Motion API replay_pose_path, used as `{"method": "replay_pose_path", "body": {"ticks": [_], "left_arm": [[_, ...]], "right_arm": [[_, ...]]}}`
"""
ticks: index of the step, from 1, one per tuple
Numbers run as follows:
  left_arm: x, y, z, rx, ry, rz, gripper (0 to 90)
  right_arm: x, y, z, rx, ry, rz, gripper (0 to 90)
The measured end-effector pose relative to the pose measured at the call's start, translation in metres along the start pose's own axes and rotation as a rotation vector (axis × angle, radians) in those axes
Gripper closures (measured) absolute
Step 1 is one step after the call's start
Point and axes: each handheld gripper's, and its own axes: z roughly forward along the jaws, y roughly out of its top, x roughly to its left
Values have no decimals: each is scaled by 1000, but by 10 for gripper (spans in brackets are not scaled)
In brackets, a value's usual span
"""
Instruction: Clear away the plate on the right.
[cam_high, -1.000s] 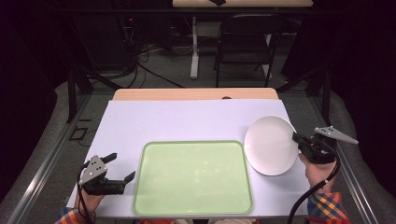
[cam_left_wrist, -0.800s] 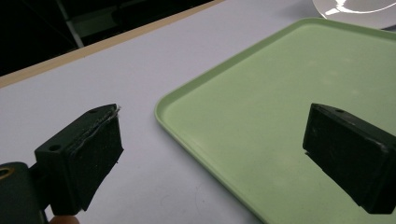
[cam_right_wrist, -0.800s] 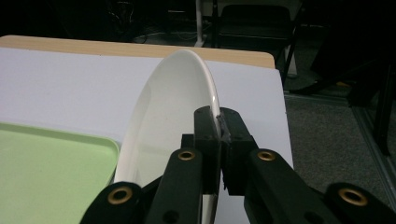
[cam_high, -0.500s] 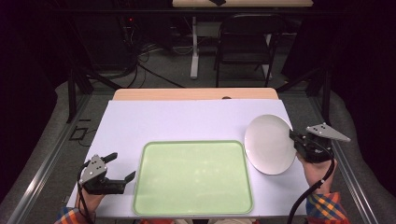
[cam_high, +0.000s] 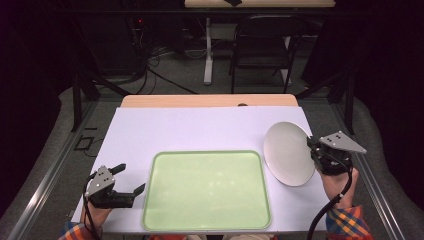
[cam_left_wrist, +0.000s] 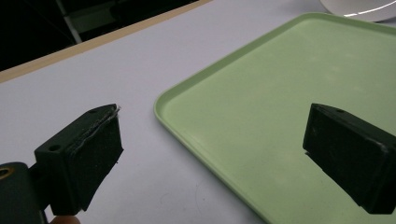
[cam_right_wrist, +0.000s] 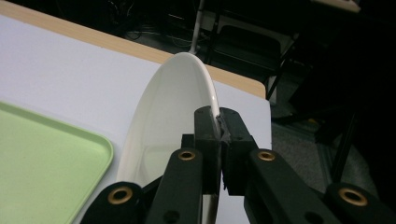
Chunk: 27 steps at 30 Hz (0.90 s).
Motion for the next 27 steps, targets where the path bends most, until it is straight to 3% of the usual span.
{"method": "replay_pose_path", "body": {"ticks": [2, 5, 12, 13, 22, 23, 24, 27], "left_arm": [[0, 0, 1, 1, -2, 3, 44], [0, 0, 0, 4, -1, 4, 44], [0, 0, 1, -1, -2, 4, 45], [-1, 0, 1, 0, -3, 6, 46], [0, 0, 1, 2, -7, 6, 47], [-1, 0, 1, -1, -11, 2, 47], [-1, 0, 1, -1, -11, 2, 47], [0, 1, 3, 1, -20, -26, 46]], "right_arm": [[8, 3, -2, -21, 16, -73, 865], [11, 4, -2, -27, 25, -95, 862], [6, 1, -2, -33, 71, -64, 845], [5, 0, 0, -15, 94, -53, 831], [3, -3, 5, -3, 125, -10, 844], [-5, -7, 8, -5, 121, 50, 856], [-5, -7, 8, -5, 121, 50, 856], [-32, -20, 18, 19, 125, 253, 858]]}}
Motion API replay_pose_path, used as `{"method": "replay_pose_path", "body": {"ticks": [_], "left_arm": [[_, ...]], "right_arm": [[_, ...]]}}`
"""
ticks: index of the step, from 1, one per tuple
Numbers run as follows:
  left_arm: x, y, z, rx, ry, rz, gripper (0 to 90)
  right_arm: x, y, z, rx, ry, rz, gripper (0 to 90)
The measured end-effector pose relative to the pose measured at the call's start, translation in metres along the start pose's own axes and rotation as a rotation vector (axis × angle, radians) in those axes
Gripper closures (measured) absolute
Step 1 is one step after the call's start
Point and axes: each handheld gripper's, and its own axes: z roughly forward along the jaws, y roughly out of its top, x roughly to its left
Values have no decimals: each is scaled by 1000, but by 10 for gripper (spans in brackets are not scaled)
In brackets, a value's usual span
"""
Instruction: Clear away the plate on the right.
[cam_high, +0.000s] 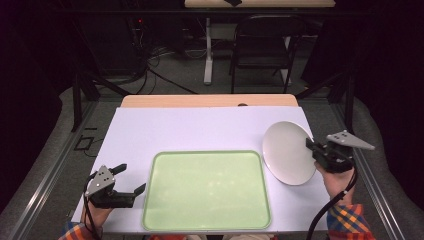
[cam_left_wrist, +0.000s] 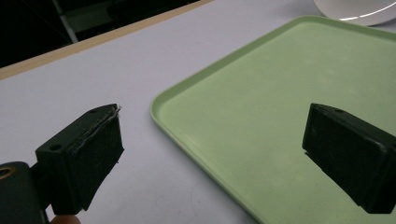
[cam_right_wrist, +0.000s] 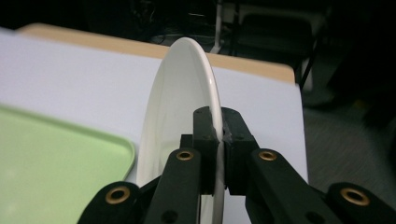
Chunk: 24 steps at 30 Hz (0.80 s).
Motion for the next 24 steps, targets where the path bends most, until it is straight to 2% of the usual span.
{"method": "replay_pose_path", "body": {"ticks": [1, 2, 4, 5, 7, 8, 11, 14, 19, 20, 21, 22, 24], "left_arm": [[0, 1, 1, -1, -4, -14, 42], [0, 3, 2, -3, -16, -22, 42], [-3, 6, 5, -5, -22, -21, 25], [-4, 9, 7, 3, -24, -12, 1], [-8, 13, 11, 14, -30, -4, 2], [-9, 15, 13, 12, -37, 0, 2], [-14, 20, 21, 17, -59, 3, 0], [-21, 28, 27, 5, -77, 15, 0], [-30, 36, 40, 5, -120, 25, 0], [-31, 38, 43, 9, -124, 25, 0], [-33, 39, 45, 10, -130, 26, 0], [-36, 41, 51, 10, -145, 16, 0], [-38, 42, 54, 11, -155, 9, 0]], "right_arm": [[-22, -7, 4, 10, 13, 146, 859], [-22, -7, 4, 10, 13, 146, 859], [-39, -14, 5, 4, 36, 263, 859], [-49, -18, 3, -19, 57, 349, 858], [-53, -19, 0, -47, 92, 417, 858], [-53, -19, 0, -47, 92, 417, 858], [-49, -21, 0, -70, 164, 489, 858], [-35, -19, 3, -74, 218, 505, 858], [-12, -15, 12, -69, 288, 514, 858], [-4, -14, 16, -68, 308, 512, 857], [-4, -14, 16, -68, 308, 512, 857], [4, -13, 18, -61, 327, 500, 857], [8, -13, 20, -66, 337, 500, 857]]}}
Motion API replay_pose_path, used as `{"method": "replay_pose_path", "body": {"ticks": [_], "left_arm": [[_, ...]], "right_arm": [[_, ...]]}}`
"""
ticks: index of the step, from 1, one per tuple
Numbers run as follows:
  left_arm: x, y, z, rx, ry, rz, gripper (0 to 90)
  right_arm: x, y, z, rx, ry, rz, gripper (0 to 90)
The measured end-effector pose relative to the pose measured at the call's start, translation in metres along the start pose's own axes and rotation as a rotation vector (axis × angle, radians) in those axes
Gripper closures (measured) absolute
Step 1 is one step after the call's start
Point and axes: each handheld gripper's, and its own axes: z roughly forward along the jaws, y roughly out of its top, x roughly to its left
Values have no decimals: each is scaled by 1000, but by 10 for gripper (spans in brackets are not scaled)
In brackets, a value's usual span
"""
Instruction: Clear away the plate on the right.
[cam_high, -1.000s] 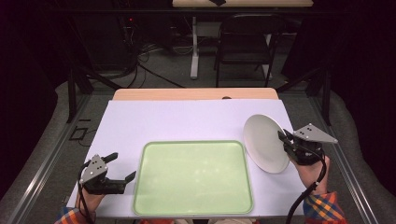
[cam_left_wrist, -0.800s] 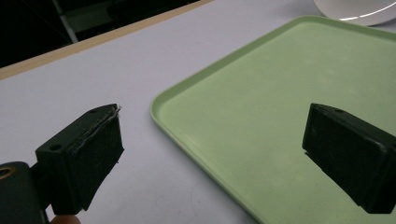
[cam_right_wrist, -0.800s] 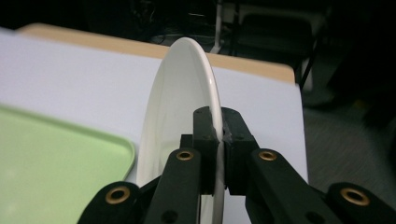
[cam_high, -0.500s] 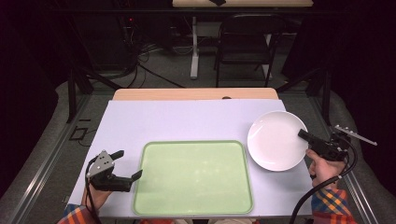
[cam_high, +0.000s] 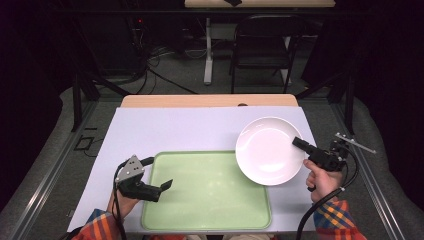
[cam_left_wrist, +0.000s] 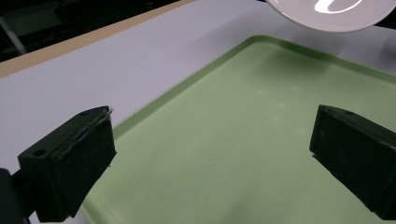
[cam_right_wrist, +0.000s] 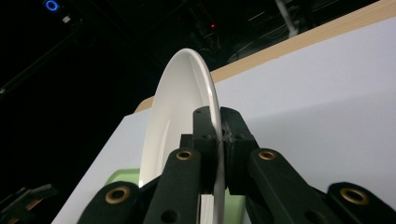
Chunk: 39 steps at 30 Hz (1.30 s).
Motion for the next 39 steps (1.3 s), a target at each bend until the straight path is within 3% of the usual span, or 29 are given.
{"method": "replay_pose_path", "body": {"ticks": [7, 13, 14, 15, 18, 20, 25, 28, 30, 31, 32, 36, 39], "left_arm": [[-12, 11, 23, 14, -60, 5, 1], [-17, 18, 44, 26, -108, -29, 2], [-18, 18, 47, 27, -111, -40, 2], [-18, 19, 52, 17, -142, -71, 9], [-18, 20, 58, 20, -160, -89, 29], [-18, 19, 63, 15, -175, -127, 48], [-18, 17, 72, 1, -219, -189, 168], [-20, 18, 73, 0, -196, -187, 316], [-21, 18, 74, -15, -207, -195, 342], [-21, 17, 74, -7, -176, -194, 404], [-21, 17, 74, -7, -176, -194, 453], [-15, 10, 75, -11, -194, -288, 531], [-13, 9, 76, -2, -196, -310, 548]], "right_arm": [[24, -13, 20, 47, 75, -15, 857], [43, -24, 37, 94, 134, -30, 856], [48, -27, 43, 110, 147, -40, 856], [50, -29, 46, 113, 154, -41, 856], [55, -33, 51, 126, 166, -53, 856], [59, -38, 57, 140, 180, -54, 857], [69, -45, 65, 156, 210, -73, 856], [71, -47, 67, 156, 219, -77, 857], [73, -49, 68, 156, 225, -79, 856], [74, -52, 70, 156, 225, -83, 857], [73, -53, 71, 158, 227, -81, 857], [72, -57, 74, 163, 227, -82, 855], [70, -58, 75, 160, 226, -75, 855]]}}
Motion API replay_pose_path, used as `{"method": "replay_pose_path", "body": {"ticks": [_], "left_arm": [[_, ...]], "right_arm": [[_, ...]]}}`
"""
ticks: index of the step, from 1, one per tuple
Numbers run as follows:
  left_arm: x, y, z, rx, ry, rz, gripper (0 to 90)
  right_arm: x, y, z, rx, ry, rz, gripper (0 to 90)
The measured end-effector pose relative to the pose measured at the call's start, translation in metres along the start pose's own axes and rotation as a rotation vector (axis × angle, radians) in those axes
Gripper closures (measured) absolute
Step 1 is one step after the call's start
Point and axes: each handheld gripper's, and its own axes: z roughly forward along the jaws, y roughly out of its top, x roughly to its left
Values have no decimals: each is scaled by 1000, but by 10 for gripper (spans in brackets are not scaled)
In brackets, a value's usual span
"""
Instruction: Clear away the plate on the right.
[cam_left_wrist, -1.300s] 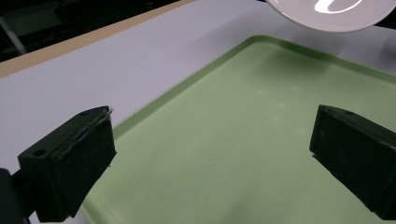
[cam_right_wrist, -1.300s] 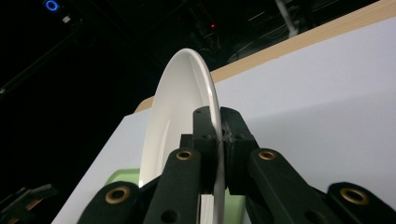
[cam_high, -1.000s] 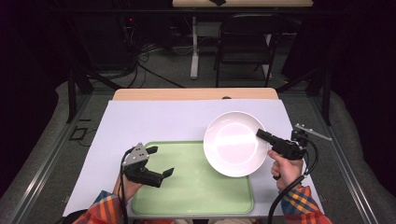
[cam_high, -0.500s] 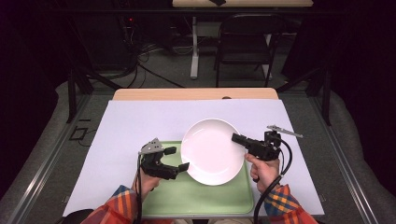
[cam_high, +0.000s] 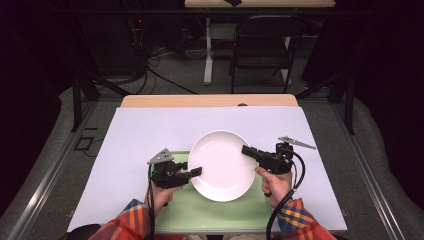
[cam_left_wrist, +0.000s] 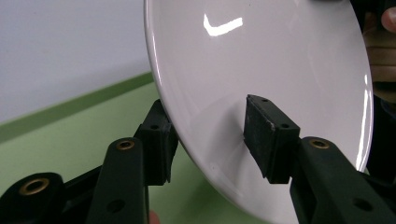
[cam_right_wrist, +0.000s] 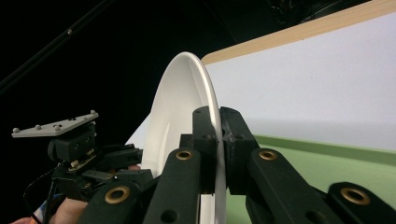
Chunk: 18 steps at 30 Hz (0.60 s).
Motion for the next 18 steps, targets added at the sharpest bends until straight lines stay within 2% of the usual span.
{"method": "replay_pose_path", "body": {"ticks": [8, 18], "left_arm": [[6, 2, -6, -30, -60, -53, 646], [10, 5, -14, -51, -92, -60, 732]], "right_arm": [[-6, -4, 2, -12, -8, 16, 842], [-9, -6, 4, 12, 1, 14, 804]]}}
